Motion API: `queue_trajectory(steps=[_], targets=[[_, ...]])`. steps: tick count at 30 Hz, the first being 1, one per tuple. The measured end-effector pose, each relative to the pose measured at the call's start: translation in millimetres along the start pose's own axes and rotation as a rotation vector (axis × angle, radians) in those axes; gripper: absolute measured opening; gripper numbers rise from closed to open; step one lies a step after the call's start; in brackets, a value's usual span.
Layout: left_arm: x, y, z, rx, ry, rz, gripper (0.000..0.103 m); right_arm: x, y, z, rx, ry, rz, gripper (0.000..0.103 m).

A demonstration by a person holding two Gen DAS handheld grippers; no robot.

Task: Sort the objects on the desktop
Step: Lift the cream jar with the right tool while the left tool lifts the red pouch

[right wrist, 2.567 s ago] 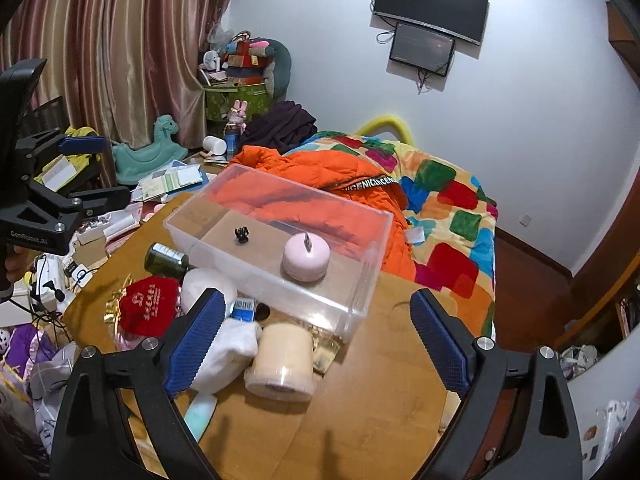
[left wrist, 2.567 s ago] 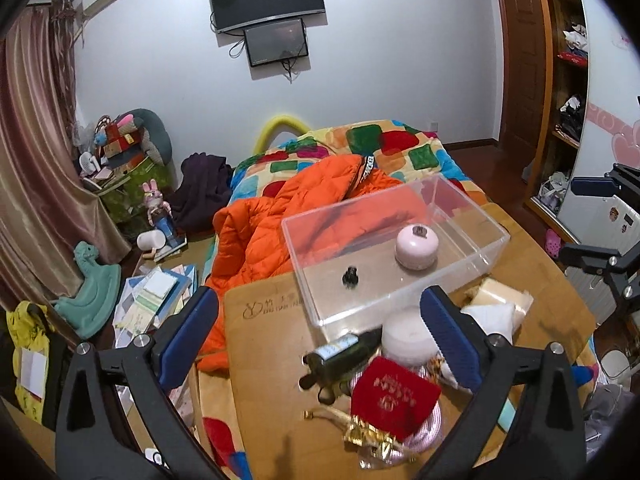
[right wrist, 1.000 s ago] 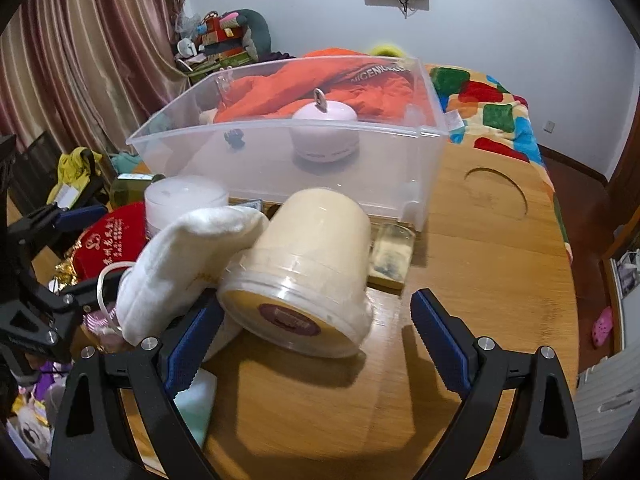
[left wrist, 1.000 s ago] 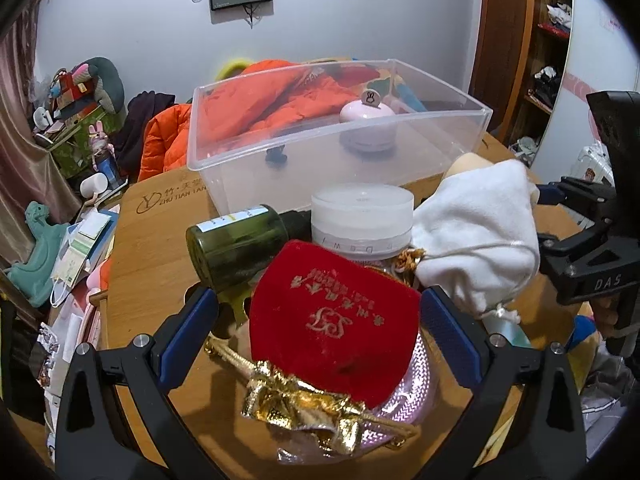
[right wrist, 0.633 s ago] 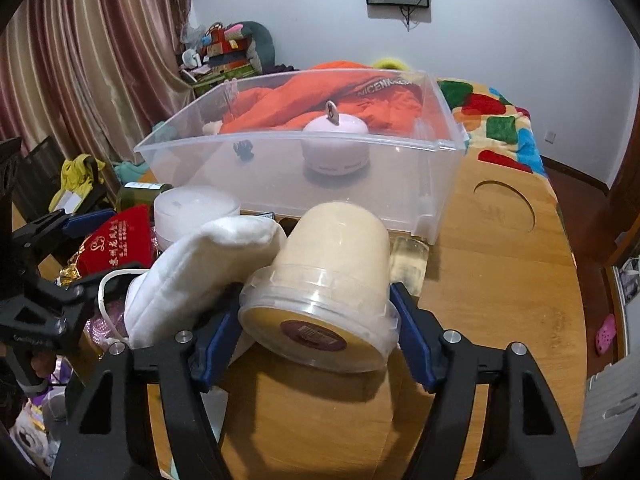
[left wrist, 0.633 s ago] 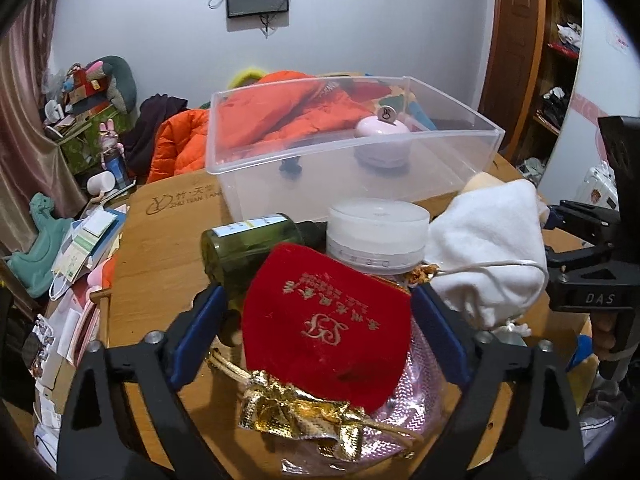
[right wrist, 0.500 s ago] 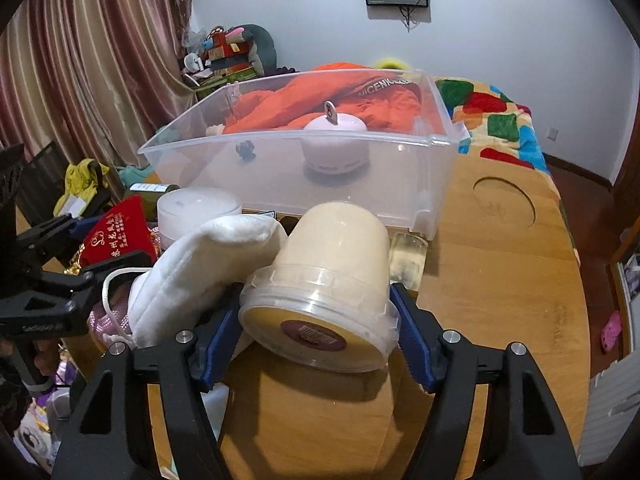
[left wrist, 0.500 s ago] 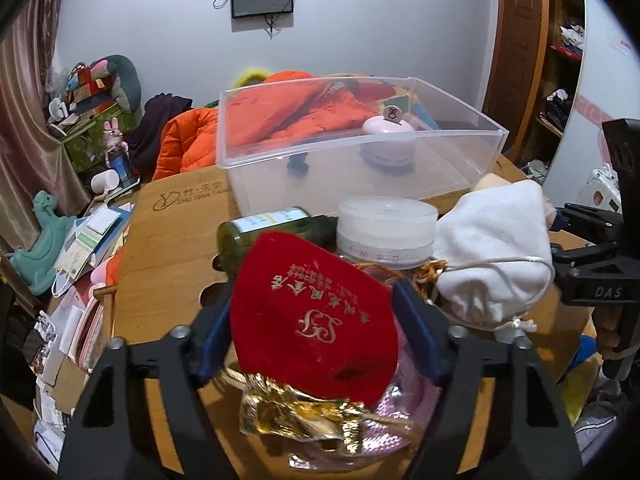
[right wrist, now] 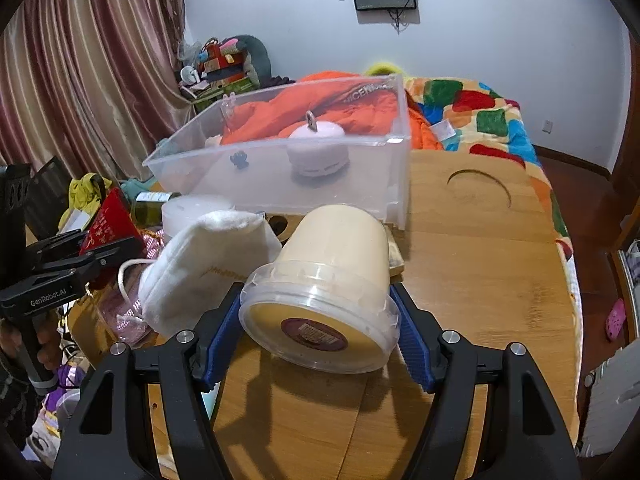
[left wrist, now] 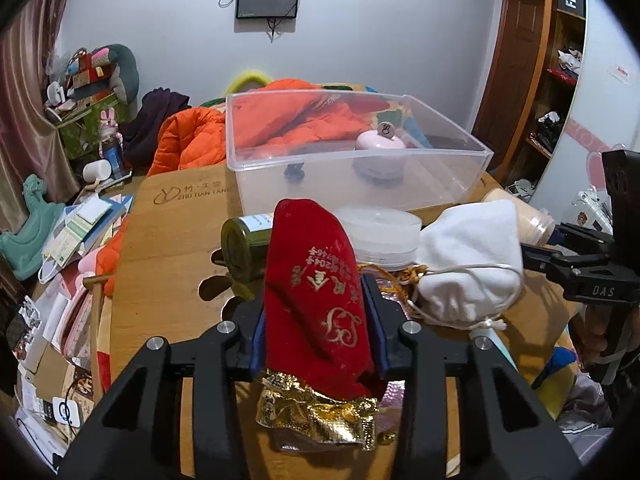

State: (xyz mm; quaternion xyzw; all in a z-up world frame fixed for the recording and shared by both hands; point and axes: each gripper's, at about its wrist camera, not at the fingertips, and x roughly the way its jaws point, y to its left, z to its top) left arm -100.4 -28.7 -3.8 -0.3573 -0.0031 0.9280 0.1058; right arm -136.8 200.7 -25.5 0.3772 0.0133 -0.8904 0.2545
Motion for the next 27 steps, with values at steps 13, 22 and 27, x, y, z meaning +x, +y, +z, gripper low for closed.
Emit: queue_trajectory(steps=[13, 22, 27], targets=[[-32.4, 0.5, 21.2, -0.010, -0.078, -0.001, 0.040, -40.1, 1.3, 17.0, -0.020, -0.089, -0.012, 0.067], [-48.2, -0.7, 41.0, 0.001, -0.132, 0.003, 0.040, -62.3, -2.4, 34.7, -0.031, -0.127, -0.008, 0.067], [-54.1, 3.4, 57.1, 0.002, -0.159, -0.002, 0.040, -69.4, -3.4, 45.8, -0.040, -0.145, -0.016, 0.067]])
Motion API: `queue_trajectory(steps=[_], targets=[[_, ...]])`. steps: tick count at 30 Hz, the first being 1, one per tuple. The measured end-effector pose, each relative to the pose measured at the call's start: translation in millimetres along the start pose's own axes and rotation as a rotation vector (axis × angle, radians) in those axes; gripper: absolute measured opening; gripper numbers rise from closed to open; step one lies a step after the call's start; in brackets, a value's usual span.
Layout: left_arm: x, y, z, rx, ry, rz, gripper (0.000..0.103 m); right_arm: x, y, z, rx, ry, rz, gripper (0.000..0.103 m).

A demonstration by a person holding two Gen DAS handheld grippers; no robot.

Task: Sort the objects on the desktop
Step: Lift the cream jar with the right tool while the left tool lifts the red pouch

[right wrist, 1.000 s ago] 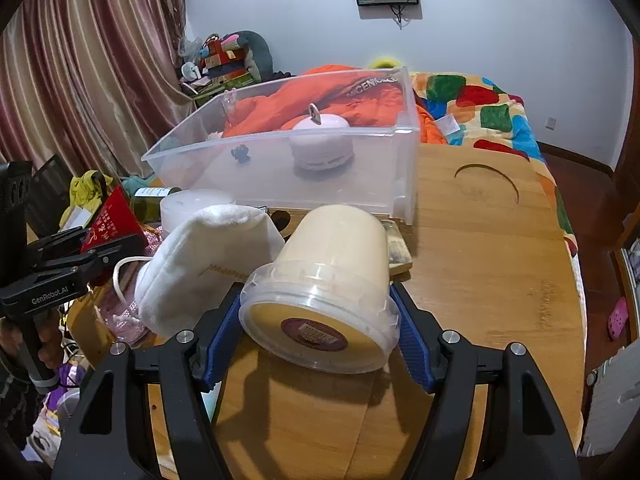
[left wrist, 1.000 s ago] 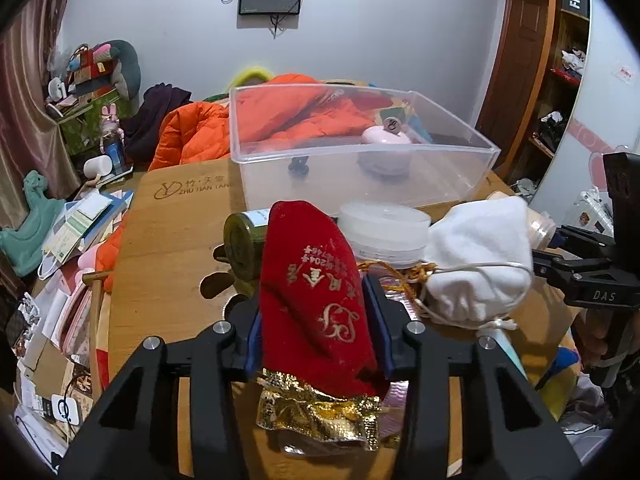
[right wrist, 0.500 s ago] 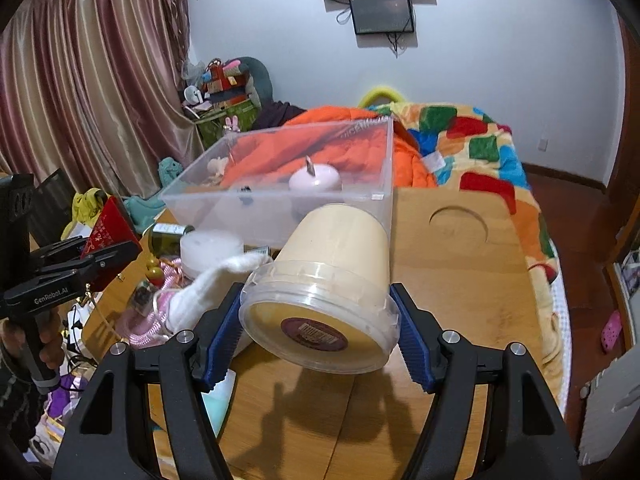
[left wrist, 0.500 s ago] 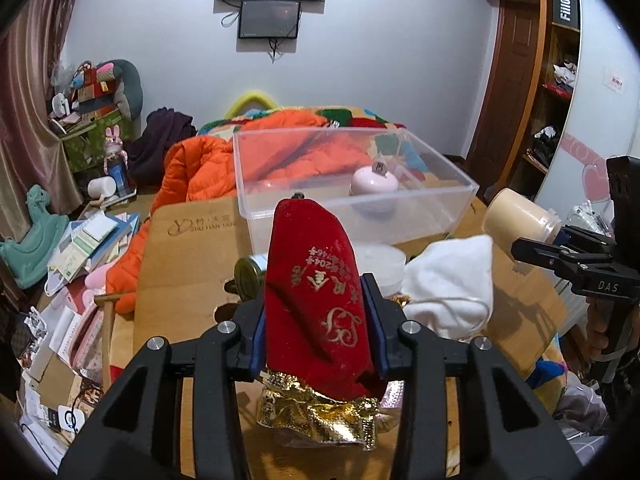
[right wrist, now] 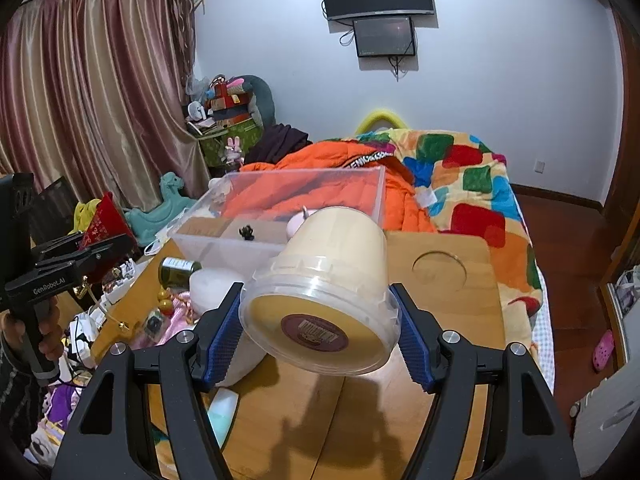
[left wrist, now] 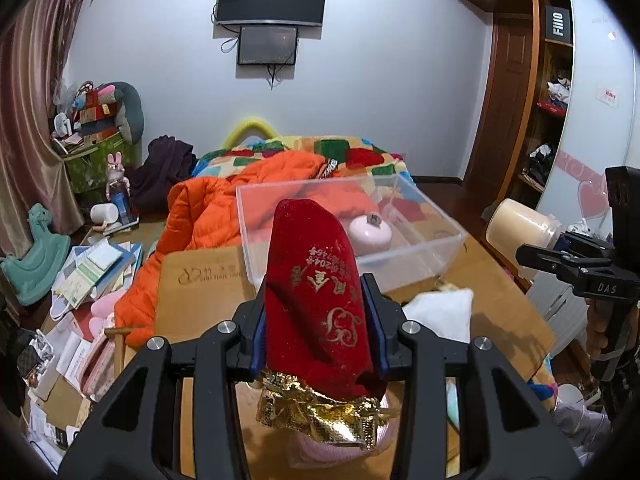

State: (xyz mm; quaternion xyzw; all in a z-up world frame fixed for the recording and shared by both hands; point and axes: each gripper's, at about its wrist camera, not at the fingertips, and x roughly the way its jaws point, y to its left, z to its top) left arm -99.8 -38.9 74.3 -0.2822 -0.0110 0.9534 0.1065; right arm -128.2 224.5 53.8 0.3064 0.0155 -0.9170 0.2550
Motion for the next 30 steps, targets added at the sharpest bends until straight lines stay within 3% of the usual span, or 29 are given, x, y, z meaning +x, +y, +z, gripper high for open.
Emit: queue_trajectory(steps=[12, 14, 15, 16, 19, 23, 27, 29, 30], targets=[[17.1, 2.8, 36.4, 0.000, -0.058, -0.024, 0.040, -1.1, -6.2, 36.4, -0.005, -0.080, -0.014, 0.066], [23.0, 1.1, 40.7, 0.002, -0.059, -0.031, 0.040, 2.5, -7.9, 42.4, 0.006, -0.088, 0.002, 0.062], [27.3, 0.7, 42.7, 0.004, -0.058, -0.034, 0.040, 5.4, -8.6, 45.4, 0.011, -0.091, 0.009, 0.048], [31.8, 0.9, 44.0, 0.006, -0.056, -0.035, 0.040, 9.2, -8.7, 50.3, 0.007, -0.091, 0.009, 0.044], [47.0, 2.0, 45.1, -0.001, -0.038, -0.042, 0.040, 24.1, -4.2, 55.6, -0.029, -0.070, 0.022, 0.044], [65.8, 9.7, 37.2, -0.047, 0.009, -0.064, 0.040, 52.8, -2.8, 36.8, -0.079, -0.013, -0.050, 0.046], [72.7, 9.1, 28.4, -0.040, 0.039, -0.058, 0.040, 62.8, -32.5, 6.2, 0.013, 0.086, -0.026, 0.051], [72.0, 7.7, 24.4, -0.031, 0.038, -0.051, 0.040, 51.6, -54.9, -9.9, 0.080, 0.066, -0.020, 0.052], [72.1, 7.5, 23.6, -0.030, 0.040, -0.051, 0.040, 46.4, -64.6, -20.4, 0.118, 0.036, -0.058, 0.060]])
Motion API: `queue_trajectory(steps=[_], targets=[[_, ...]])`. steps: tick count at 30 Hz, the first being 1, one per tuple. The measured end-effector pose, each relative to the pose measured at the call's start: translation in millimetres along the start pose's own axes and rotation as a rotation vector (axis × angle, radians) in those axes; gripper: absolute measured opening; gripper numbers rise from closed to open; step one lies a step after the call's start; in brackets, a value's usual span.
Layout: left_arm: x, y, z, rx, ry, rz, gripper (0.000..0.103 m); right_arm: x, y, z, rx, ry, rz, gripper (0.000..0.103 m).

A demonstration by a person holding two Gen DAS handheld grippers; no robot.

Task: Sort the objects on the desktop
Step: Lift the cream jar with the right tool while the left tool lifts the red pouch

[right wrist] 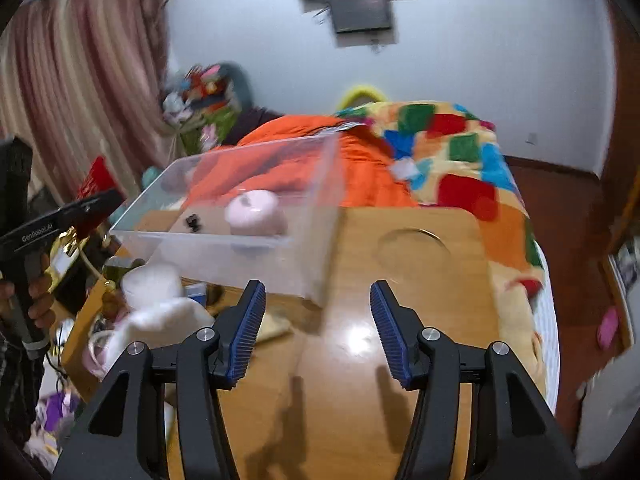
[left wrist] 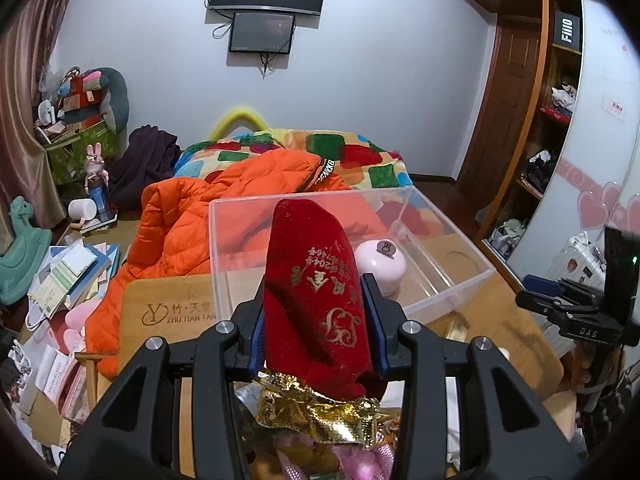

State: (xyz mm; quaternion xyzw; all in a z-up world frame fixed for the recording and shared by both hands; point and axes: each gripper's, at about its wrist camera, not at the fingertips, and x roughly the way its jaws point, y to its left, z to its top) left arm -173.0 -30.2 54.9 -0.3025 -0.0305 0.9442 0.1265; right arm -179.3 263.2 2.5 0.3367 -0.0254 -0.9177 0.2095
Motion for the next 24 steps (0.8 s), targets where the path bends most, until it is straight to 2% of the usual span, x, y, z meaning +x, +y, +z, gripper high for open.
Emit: queue_trajectory(steps=[1, 2, 5, 9, 16, 20, 24], targets=[[0.6, -1.0, -0.7, -0.002, 0.003, 0.000, 0.040, 1.5, -6.1, -7.9, 0.026, -0.007, -0.027, 0.066], [1.5, -1.6, -2.1, -0.007, 0.008, 0.001, 0.040, 5.9, -9.5, -14.1, 0.041, 0.005, -0.038, 0.065], [0.7, -2.9, -4.9, -0.009, 0.021, 0.006, 0.040, 24.4, -11.5, -30.4, 0.084, 0.060, 0.008, 0.065], [-8.7, -4.7, -6.1, 0.012, 0.019, 0.015, 0.040, 33.2, 5.3, -34.2, 0.006, 0.072, -0.010, 0.065], [-15.9, -12.5, -11.1, 0.030, 0.014, 0.001, 0.040, 11.7, 21.3, -31.5, -0.075, 0.055, -0.020, 0.065], [-15.7, -17.5, -18.4, 0.042, 0.024, -0.003, 0.040, 2.1, 13.7, -33.0, -0.059, 0.086, -0.043, 0.065], [-18.4, -20.4, -22.9, 0.050, 0.022, -0.021, 0.040, -29.3, 5.7, -49.7, -0.040, 0.099, -0.069, 0.065]])
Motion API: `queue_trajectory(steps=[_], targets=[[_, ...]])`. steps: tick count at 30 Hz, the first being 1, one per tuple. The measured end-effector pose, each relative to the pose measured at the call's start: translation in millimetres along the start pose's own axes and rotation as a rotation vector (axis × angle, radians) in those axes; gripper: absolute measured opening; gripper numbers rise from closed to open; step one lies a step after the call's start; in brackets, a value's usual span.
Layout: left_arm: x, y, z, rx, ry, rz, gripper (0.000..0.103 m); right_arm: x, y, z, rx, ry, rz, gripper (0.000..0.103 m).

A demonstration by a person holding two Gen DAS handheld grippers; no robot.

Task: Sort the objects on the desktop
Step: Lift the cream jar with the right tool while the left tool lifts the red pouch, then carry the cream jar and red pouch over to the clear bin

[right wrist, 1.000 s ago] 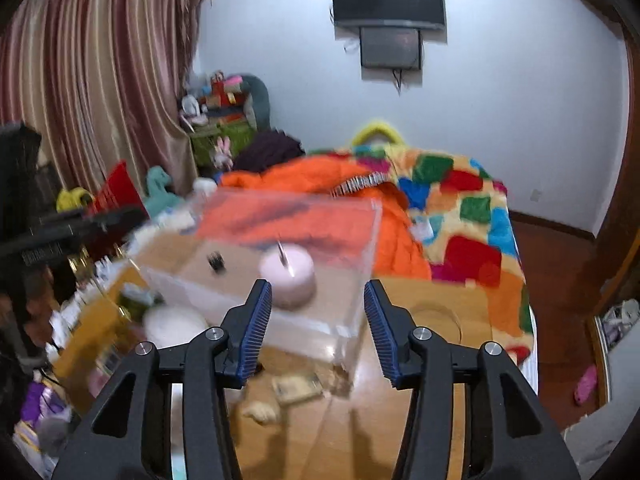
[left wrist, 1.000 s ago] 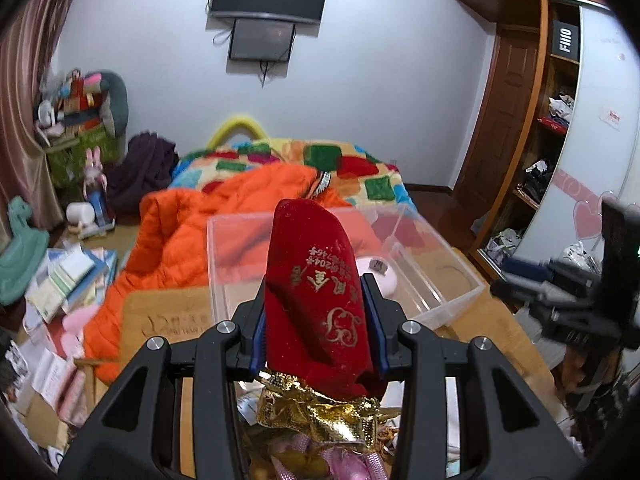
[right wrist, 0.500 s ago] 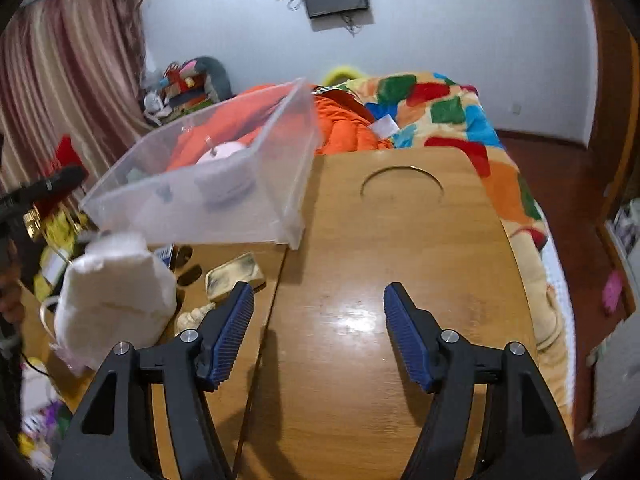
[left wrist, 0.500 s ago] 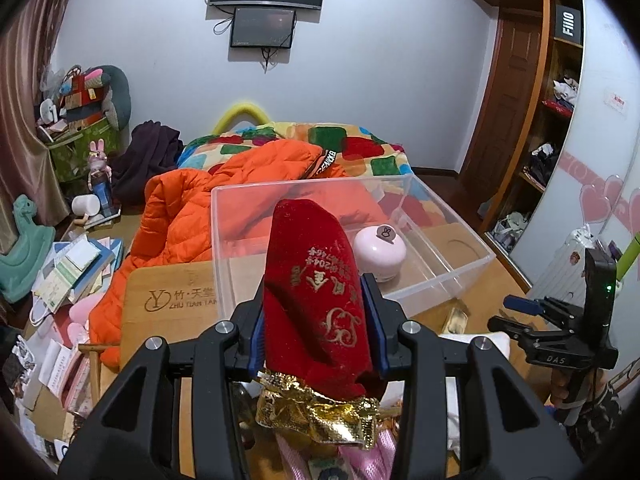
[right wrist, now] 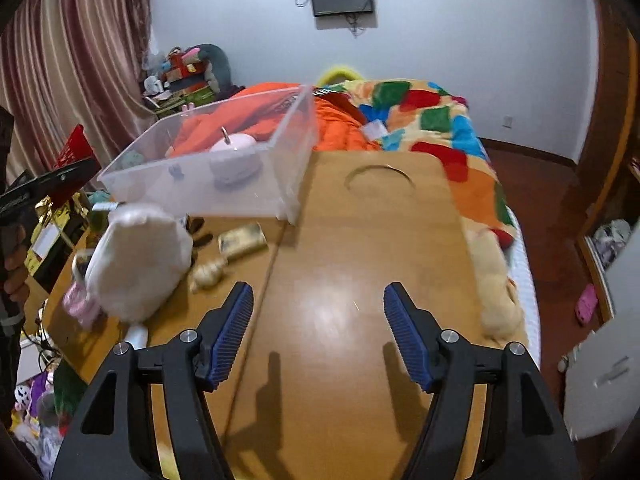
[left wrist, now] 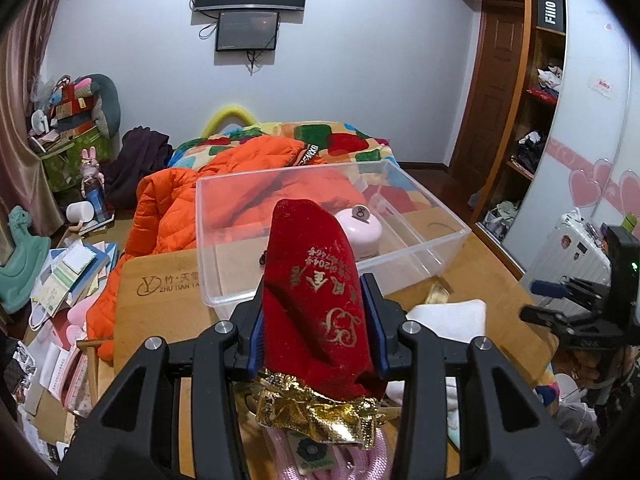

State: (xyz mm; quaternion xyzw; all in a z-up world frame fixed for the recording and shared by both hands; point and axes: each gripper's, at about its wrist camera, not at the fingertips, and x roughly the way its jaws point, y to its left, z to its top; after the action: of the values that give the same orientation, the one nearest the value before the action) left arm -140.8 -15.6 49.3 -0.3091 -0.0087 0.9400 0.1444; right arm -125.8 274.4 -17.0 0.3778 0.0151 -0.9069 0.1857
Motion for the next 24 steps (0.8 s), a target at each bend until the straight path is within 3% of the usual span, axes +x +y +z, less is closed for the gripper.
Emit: queue_trajectory(steps=[7, 12, 24], targets=[[-6.7, -3.7, -2.6, -0.006, -0.022, -0.030, 0.040, -43.5, -7.0, -56.5, 0.071, 0.078, -0.076, 0.065], [-11.1, -7.8, -7.4, -0.002, -0.028, -0.047, 0.040, -51.9, -11.3, -93.3, 0.145, 0.163, -0.042, 0.065], [-21.2, -13.4, -25.0, 0.001, -0.004, -0.064, 0.040, 24.6, -0.5, -120.7, 0.091, 0.341, 0.006, 0.060]])
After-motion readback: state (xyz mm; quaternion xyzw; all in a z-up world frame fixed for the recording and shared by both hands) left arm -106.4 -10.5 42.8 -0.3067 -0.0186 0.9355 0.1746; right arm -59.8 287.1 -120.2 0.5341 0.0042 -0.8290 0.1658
